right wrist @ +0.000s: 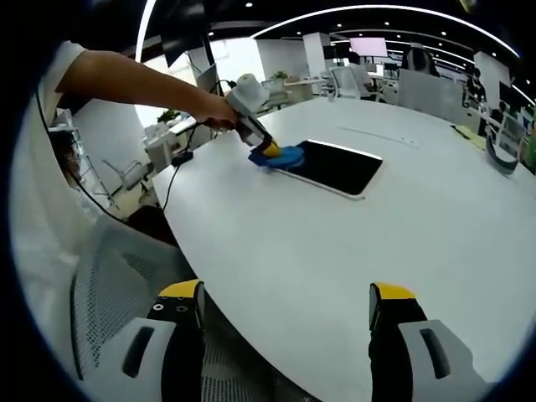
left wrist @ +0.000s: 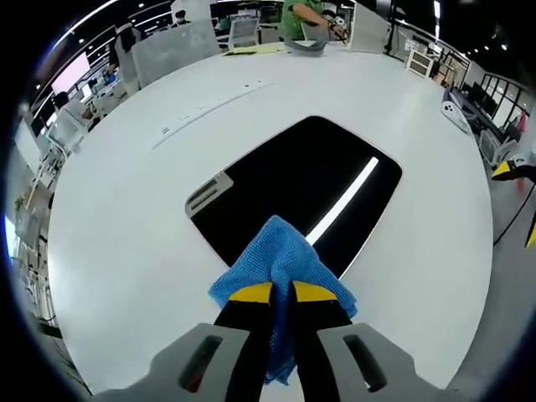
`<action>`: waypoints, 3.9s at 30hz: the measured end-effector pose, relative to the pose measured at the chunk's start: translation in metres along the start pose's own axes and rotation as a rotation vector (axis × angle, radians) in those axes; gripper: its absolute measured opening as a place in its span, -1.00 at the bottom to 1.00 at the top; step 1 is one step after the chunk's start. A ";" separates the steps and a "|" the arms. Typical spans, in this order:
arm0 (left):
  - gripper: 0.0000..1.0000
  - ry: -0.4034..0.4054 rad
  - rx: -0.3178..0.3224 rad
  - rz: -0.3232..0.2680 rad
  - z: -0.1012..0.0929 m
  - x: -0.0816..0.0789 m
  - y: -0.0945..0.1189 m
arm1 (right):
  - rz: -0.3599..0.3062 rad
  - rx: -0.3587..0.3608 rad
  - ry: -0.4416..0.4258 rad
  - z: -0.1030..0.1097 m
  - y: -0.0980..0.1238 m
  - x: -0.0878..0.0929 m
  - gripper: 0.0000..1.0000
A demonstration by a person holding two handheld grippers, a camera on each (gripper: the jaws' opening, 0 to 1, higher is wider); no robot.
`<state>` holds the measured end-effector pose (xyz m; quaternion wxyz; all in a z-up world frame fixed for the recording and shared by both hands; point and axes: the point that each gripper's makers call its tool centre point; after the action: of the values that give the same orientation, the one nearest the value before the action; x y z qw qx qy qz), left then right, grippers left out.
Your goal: Wipe the mirror surface with the cleaning cloth until all visible marks leave the cleaned area.
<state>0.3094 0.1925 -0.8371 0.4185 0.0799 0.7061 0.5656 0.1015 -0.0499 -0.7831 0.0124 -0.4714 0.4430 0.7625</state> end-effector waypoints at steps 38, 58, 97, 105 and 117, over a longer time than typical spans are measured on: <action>-0.89 0.029 -0.001 0.027 -0.003 -0.001 -0.001 | -0.004 -0.005 -0.005 0.000 0.002 0.001 0.59; -0.89 0.021 0.000 0.022 -0.010 -0.005 -0.003 | 0.003 -0.006 -0.016 0.002 0.007 0.011 0.57; -0.89 0.017 0.016 0.005 -0.018 -0.016 -0.010 | 0.004 0.001 -0.025 -0.002 0.011 0.015 0.57; -0.89 0.015 0.018 0.007 -0.018 -0.016 -0.010 | 0.005 -0.003 -0.020 -0.003 0.009 0.012 0.57; -0.89 0.002 0.024 0.005 -0.018 -0.017 -0.011 | 0.013 -0.011 -0.011 -0.003 0.007 0.012 0.57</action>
<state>0.3119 0.1657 -0.8381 0.4154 0.0859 0.7131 0.5582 0.0937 -0.0613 -0.7879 0.0073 -0.4641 0.4421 0.7676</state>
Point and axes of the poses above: the point that each gripper's makers call its tool centre point, and the gripper's own axes: y roughly backward along the fingers, z roughly to its left, x roughly out of its underside
